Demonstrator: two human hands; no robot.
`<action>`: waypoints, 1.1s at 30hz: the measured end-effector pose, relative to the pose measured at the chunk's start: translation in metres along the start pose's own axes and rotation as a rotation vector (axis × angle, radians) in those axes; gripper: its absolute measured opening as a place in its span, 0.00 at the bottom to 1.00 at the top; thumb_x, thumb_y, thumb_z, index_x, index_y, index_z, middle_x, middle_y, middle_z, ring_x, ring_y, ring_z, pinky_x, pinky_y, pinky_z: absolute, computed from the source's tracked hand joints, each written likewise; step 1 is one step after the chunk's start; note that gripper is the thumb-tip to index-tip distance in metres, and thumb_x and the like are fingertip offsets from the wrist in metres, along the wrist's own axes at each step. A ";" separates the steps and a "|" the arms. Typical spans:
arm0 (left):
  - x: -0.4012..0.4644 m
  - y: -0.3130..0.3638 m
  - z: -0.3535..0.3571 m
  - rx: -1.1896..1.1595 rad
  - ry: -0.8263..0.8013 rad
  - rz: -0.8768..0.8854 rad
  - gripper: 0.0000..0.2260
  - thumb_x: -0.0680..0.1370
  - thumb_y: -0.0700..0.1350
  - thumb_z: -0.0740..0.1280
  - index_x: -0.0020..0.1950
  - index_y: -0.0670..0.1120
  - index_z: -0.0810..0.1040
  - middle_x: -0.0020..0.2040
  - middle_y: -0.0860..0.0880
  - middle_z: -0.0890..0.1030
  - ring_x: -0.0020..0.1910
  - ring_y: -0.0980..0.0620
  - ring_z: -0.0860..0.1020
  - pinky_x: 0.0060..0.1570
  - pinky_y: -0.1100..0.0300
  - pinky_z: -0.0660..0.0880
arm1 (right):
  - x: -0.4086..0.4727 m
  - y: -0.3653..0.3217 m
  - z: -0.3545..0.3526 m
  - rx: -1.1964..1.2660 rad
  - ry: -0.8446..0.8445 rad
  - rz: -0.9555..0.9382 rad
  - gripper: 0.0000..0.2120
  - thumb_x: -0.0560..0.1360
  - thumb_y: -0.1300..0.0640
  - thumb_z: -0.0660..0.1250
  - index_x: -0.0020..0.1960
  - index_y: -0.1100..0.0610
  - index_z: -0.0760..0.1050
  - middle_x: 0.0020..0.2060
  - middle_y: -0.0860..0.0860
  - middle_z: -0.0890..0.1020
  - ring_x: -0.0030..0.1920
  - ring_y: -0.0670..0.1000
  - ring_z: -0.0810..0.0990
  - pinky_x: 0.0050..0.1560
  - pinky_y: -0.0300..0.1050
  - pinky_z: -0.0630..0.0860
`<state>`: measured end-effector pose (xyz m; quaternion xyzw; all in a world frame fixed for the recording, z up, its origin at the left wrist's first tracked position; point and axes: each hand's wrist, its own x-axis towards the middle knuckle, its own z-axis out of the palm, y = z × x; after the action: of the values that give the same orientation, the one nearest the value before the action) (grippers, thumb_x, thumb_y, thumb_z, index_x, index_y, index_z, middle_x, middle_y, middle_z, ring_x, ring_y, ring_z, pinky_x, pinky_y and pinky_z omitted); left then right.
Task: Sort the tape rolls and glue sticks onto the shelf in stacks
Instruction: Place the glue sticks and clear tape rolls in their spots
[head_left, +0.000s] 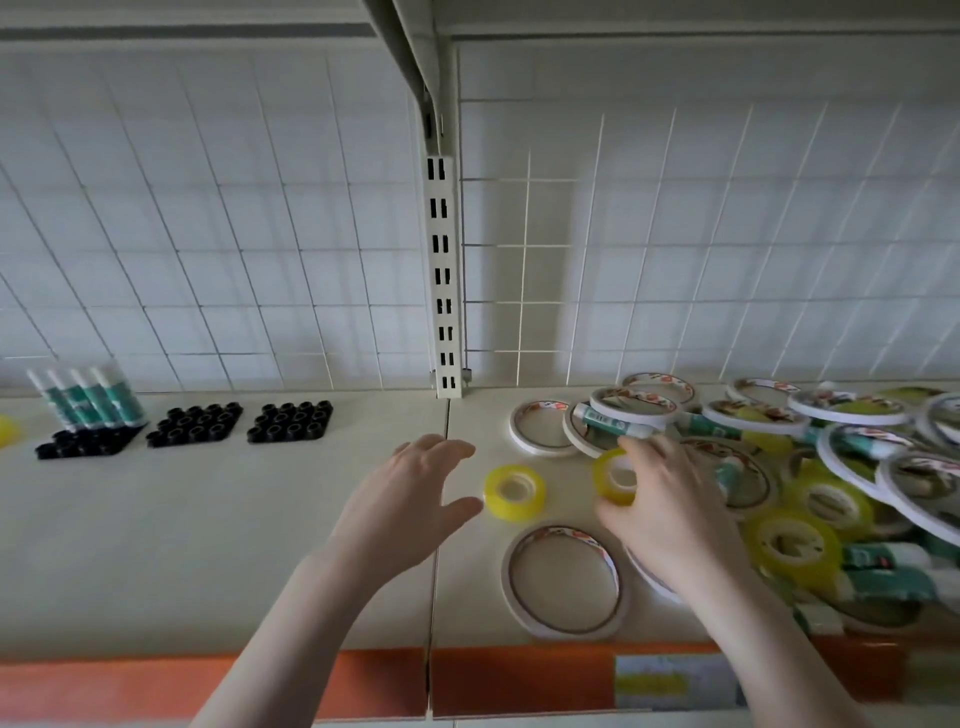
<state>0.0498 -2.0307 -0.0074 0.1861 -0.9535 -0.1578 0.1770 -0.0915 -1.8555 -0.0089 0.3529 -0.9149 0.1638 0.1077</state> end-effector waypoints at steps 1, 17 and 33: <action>0.003 0.002 0.001 -0.003 -0.013 0.004 0.23 0.75 0.53 0.67 0.69 0.52 0.68 0.65 0.54 0.71 0.64 0.54 0.69 0.60 0.59 0.67 | -0.001 0.002 -0.003 0.013 0.006 -0.005 0.25 0.73 0.49 0.65 0.67 0.53 0.66 0.64 0.50 0.69 0.63 0.54 0.67 0.57 0.46 0.67; 0.029 0.030 0.031 0.032 -0.147 0.016 0.24 0.73 0.54 0.68 0.68 0.52 0.69 0.60 0.53 0.75 0.60 0.53 0.72 0.57 0.59 0.70 | -0.022 0.045 -0.007 0.057 0.209 -0.047 0.31 0.59 0.54 0.80 0.60 0.61 0.77 0.51 0.55 0.81 0.50 0.59 0.81 0.46 0.50 0.79; -0.033 -0.007 -0.029 0.091 0.135 -0.259 0.28 0.69 0.55 0.72 0.67 0.50 0.72 0.61 0.53 0.73 0.60 0.52 0.72 0.57 0.59 0.69 | -0.012 -0.021 0.007 0.274 0.142 -0.293 0.27 0.55 0.56 0.80 0.52 0.60 0.79 0.43 0.54 0.80 0.43 0.59 0.81 0.41 0.50 0.79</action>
<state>0.0920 -2.0300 0.0062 0.3256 -0.9136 -0.1229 0.2103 -0.0687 -1.8655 -0.0138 0.4812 -0.8131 0.2937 0.1453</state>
